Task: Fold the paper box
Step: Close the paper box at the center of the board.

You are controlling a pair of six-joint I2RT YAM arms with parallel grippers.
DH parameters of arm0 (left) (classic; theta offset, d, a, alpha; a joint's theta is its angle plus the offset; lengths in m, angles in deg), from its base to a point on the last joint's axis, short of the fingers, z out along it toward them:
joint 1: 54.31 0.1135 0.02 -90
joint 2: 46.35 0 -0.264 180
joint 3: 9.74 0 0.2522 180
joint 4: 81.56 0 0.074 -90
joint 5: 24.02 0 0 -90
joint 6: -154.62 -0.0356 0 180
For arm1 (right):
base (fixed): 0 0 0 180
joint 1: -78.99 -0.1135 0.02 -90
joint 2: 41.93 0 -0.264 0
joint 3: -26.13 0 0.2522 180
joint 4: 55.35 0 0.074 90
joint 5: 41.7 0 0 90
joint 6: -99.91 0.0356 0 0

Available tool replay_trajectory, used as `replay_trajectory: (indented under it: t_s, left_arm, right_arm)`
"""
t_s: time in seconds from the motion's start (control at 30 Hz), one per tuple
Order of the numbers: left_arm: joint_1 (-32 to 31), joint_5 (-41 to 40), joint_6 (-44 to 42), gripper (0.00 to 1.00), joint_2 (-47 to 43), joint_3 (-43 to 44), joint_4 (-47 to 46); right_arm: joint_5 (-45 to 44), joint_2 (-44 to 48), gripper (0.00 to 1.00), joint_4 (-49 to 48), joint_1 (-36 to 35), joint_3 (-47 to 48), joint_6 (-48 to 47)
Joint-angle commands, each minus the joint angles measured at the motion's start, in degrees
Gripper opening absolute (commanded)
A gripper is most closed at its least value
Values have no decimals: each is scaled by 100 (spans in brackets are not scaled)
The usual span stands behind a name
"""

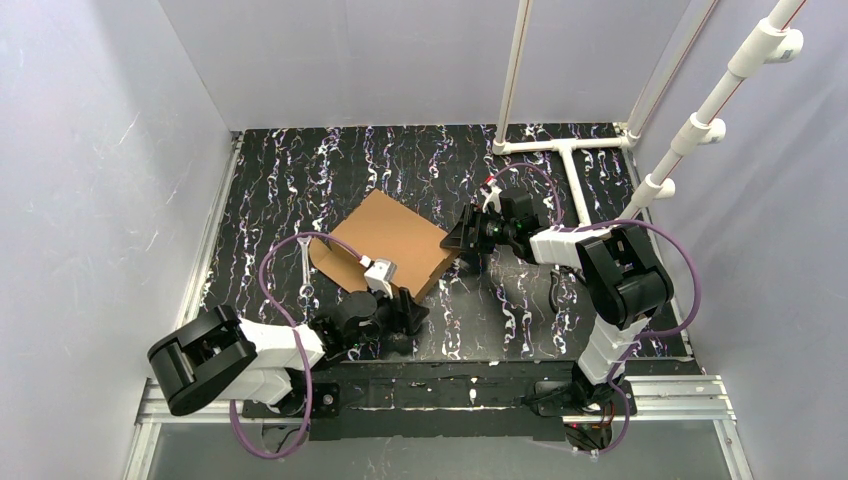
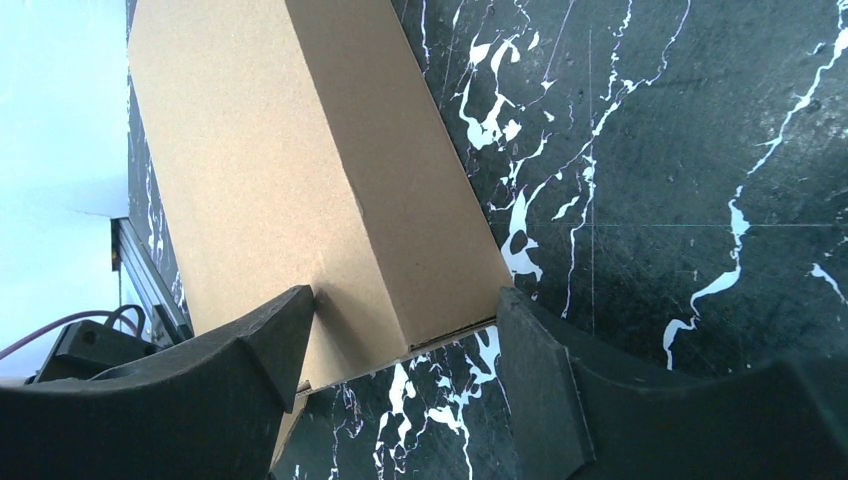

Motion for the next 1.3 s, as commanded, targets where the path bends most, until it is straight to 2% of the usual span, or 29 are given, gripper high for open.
replay_trajectory:
  t_s: [0.0, 0.37, 0.8, 1.27]
  left_arm:
    - [-24, 31, 43, 57, -52, 188, -10]
    - [-23, 261, 116, 53, -39, 243, 4]
    - [-25, -268, 16, 59, -74, 290, 286]
    - [-30, -345, -721, 59, -87, 499, 551]
  right_arm:
    - [-26, -70, 76, -42, -23, 109, 24]
    - [1, -88, 76, -40, -23, 117, 35]
    - [16, -96, 76, -39, -23, 118, 40]
    - [60, -127, 75, -40, -31, 142, 26]
